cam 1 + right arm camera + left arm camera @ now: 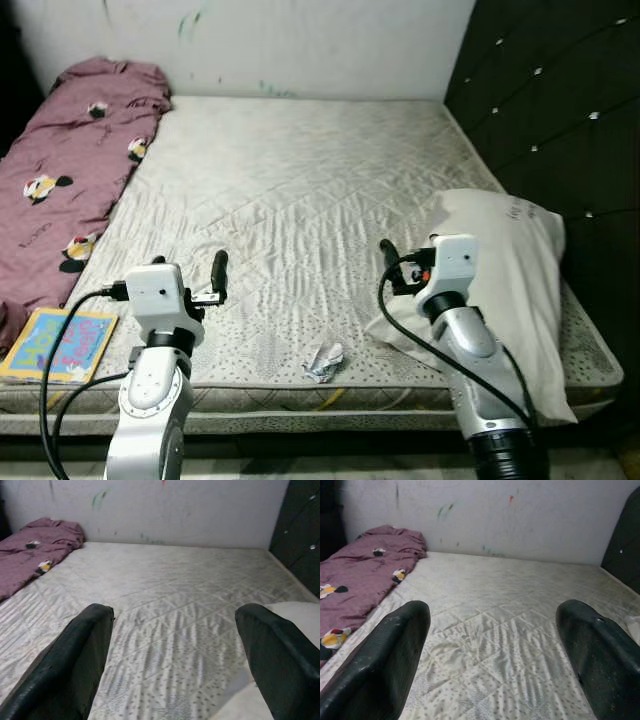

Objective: Clean up the room

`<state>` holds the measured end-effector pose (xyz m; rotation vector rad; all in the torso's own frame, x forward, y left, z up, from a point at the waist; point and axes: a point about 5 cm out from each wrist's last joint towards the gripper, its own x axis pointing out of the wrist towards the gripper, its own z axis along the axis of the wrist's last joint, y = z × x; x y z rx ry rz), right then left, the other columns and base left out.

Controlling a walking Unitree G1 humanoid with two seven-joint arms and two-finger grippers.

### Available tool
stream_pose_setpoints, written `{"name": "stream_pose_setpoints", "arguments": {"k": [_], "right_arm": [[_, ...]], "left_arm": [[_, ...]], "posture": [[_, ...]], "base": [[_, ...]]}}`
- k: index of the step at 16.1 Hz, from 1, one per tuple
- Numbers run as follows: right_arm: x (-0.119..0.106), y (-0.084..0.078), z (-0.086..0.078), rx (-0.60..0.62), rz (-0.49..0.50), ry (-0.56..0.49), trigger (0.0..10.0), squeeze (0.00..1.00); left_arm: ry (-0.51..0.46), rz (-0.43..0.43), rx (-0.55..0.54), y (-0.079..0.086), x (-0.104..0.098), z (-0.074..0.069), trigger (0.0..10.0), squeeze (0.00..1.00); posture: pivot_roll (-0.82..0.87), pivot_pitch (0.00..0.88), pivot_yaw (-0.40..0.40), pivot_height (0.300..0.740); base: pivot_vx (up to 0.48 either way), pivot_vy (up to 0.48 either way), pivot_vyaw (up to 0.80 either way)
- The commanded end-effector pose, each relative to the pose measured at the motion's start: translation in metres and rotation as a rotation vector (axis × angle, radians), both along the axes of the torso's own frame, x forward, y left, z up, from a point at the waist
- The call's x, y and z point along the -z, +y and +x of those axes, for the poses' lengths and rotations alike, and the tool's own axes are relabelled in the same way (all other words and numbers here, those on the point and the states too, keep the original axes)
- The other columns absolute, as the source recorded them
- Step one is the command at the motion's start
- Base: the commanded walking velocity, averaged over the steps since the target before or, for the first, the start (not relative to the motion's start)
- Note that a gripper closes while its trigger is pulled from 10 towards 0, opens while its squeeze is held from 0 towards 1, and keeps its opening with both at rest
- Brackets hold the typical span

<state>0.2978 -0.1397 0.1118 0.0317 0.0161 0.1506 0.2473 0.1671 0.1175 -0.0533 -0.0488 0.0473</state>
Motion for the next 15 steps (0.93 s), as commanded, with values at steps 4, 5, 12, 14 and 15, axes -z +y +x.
{"name": "stream_pose_setpoints", "arguments": {"k": [4,5,12,14,15], "right_arm": [[-0.0024,-0.0010,0.0017,-0.006,-0.009,-0.013,10.0,0.00],[-0.0031,-0.0010,0.0029,-0.006,-0.009,-0.015,10.0,0.00],[-0.0034,0.0036,0.0047,-0.010,0.003,-0.008,10.0,0.00],[-0.0061,0.0046,0.0064,-0.017,0.006,-0.019,10.0,0.00],[-0.0063,0.0051,0.0064,-0.021,0.004,-0.021,10.0,0.00]], "left_arm": [[0.013,-0.004,0.007,-0.0023,0.0045,0.0004,10.0,0.00],[0.010,-0.008,0.018,-0.0044,0.0042,-0.0007,10.0,0.00],[0.010,-0.013,0.004,-0.0012,0.0028,0.0013,10.0,0.00],[0.020,-0.015,-0.012,0.0000,0.0026,0.0025,10.0,0.00],[0.026,-0.025,-0.014,0.0001,0.0032,0.0024,10.0,0.00]], "posture": [[-0.02,0.000,-0.029,0.740],[-0.02,0.000,-0.033,0.740],[-0.02,0.000,-0.036,0.740],[-0.02,0.000,-0.036,0.740],[-0.02,0.000,-0.036,0.740]], "base": [[0.000,0.000,0.00],[0.000,0.000,0.00],[0.000,0.000,-0.19],[0.000,0.000,0.00],[0.000,0.000,0.00]]}}
